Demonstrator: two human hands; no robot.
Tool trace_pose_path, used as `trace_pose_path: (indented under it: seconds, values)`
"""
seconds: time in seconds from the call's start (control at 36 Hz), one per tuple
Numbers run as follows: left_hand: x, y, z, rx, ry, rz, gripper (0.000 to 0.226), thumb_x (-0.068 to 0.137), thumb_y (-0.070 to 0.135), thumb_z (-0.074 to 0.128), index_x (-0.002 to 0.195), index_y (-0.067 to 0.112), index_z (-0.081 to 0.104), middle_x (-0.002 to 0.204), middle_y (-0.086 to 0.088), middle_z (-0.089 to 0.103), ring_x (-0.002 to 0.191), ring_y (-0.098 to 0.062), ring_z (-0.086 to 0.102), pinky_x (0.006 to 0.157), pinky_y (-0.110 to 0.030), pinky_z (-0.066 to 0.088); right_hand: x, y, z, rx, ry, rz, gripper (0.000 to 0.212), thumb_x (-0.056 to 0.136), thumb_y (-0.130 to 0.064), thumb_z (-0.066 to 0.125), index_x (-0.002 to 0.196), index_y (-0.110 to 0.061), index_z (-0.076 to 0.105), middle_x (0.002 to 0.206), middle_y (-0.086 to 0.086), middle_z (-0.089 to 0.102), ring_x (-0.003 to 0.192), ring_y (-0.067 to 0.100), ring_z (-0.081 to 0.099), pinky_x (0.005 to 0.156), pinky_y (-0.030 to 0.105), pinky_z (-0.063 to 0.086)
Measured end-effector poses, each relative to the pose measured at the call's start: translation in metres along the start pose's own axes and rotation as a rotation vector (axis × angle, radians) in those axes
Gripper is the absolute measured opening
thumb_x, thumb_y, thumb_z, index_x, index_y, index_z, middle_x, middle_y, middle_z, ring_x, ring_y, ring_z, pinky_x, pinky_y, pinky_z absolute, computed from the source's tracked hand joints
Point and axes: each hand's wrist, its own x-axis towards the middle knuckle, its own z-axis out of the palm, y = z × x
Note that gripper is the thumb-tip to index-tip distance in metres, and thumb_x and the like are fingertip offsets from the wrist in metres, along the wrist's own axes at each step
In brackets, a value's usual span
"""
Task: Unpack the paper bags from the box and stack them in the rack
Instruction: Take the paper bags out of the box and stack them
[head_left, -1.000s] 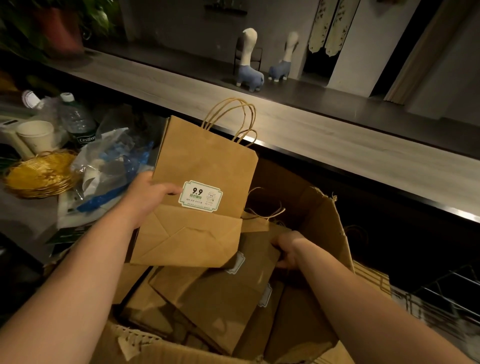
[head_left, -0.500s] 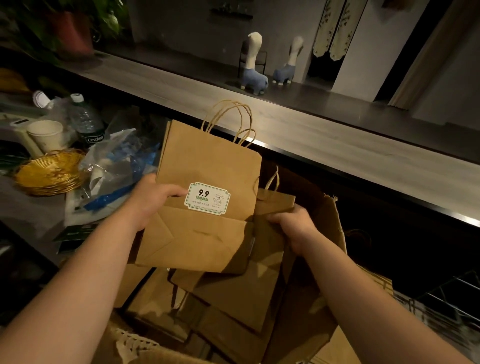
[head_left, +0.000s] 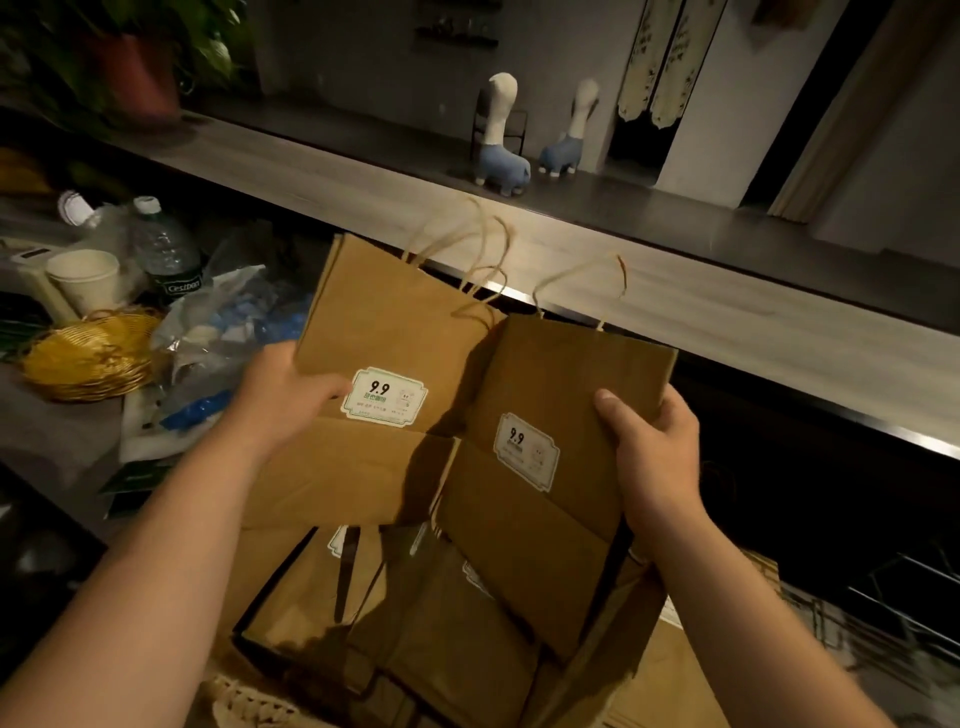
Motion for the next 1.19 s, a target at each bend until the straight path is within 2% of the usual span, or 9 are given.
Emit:
trace_pose_path:
  seconds: [0.33,0.53,0.64,0.72,0.78,0.81,0.86,0.97,1.19]
  values:
    - [-0.010,0.005,0.005,-0.151,-0.111,-0.060,0.012,0.088,0.004,0.055,0.085,0.009,0.065,0.077,-0.008,0.072,0.082,-0.030,0.069,0.078,-0.044,0.053,0.006,-0.023,0.009,0.191,-0.156,0.040,0.016,0.090,-0.018,0.065,0.104,-0.024,0.060,0.096,0.004,0.071,0.083,0.022,0.071,0.065,0.038,0.058]
    - [-0.014,0.004,0.000,-0.378,-0.137,-0.059,0.013,0.092,0.009,0.047,0.084,0.012,0.058,0.061,0.003,0.065,0.069,-0.021,0.063,0.068,-0.037,0.048,0.018,-0.009,0.029,0.182,-0.095,0.047,0.035,0.092,-0.023,0.065,0.125,-0.026,0.054,0.114,-0.001,0.066,0.101,0.020,0.067,0.082,0.042,0.059]
    - [-0.019,0.010,0.002,-0.439,-0.154,-0.020,0.019,0.083,0.022,0.048,0.067,0.013,0.051,0.055,0.003,0.058,0.054,-0.013,0.058,0.062,-0.032,0.045,0.021,-0.002,0.040,0.201,-0.077,0.065,0.031,0.093,-0.024,0.063,0.118,-0.037,0.051,0.115,-0.004,0.064,0.103,0.019,0.065,0.083,0.044,0.059]
    - [-0.024,0.009,0.009,-0.444,-0.255,-0.003,0.039,0.088,0.047,0.041,0.070,0.018,0.061,0.069,-0.004,0.065,0.067,-0.020,0.063,0.072,-0.038,0.047,0.022,0.000,0.043,0.165,-0.034,0.041,0.028,0.094,-0.026,0.062,0.114,-0.040,0.048,0.113,-0.008,0.062,0.102,0.015,0.064,0.079,0.038,0.058]
    - [-0.028,0.010,0.022,-0.413,-0.270,0.019,0.050,0.093,0.064,0.033,0.095,0.028,0.067,0.097,-0.001,0.070,0.092,-0.014,0.066,0.089,-0.036,0.050,0.024,0.001,0.041,0.105,0.013,0.010,0.030,0.094,-0.027,0.062,0.118,-0.036,0.048,0.116,-0.008,0.061,0.103,0.013,0.062,0.081,0.035,0.056]
    - [-0.032,0.012,0.029,-0.392,-0.234,0.043,0.043,0.095,0.063,0.033,0.101,0.033,0.062,0.103,0.007,0.066,0.093,0.002,0.062,0.092,-0.022,0.048,0.024,0.002,0.039,0.075,0.033,-0.003,0.032,0.094,-0.028,0.062,0.121,-0.034,0.048,0.118,-0.007,0.060,0.105,0.013,0.061,0.083,0.035,0.055]
    - [-0.038,0.017,0.037,-0.279,-0.234,0.055,0.013,0.099,0.040,0.040,0.092,0.037,0.050,0.089,0.022,0.055,0.071,0.024,0.052,0.069,0.000,0.044,0.025,0.004,0.035,0.034,0.063,-0.026,0.036,0.093,-0.028,0.062,0.125,-0.031,0.045,0.121,-0.006,0.058,0.107,0.013,0.059,0.080,0.030,0.053]
    - [-0.028,0.006,0.037,-0.093,-0.419,0.018,0.026,0.084,0.022,0.071,0.102,0.037,0.060,0.100,0.015,0.070,0.096,0.000,0.064,0.085,-0.026,0.053,0.025,0.003,0.023,0.014,0.039,-0.049,0.048,0.091,-0.025,0.067,0.123,-0.038,0.034,0.117,-0.006,0.055,0.100,0.011,0.060,0.077,0.030,0.054]
    - [-0.011,-0.036,0.047,0.176,-0.613,-0.184,0.051,0.080,0.008,0.075,0.125,0.019,0.053,0.113,0.004,0.065,0.108,-0.014,0.060,0.097,-0.029,0.046,0.018,0.012,-0.010,-0.104,-0.245,-0.031,0.034,0.086,-0.019,0.071,0.113,-0.035,0.056,0.110,-0.009,0.067,0.100,0.009,0.066,0.076,0.020,0.056]
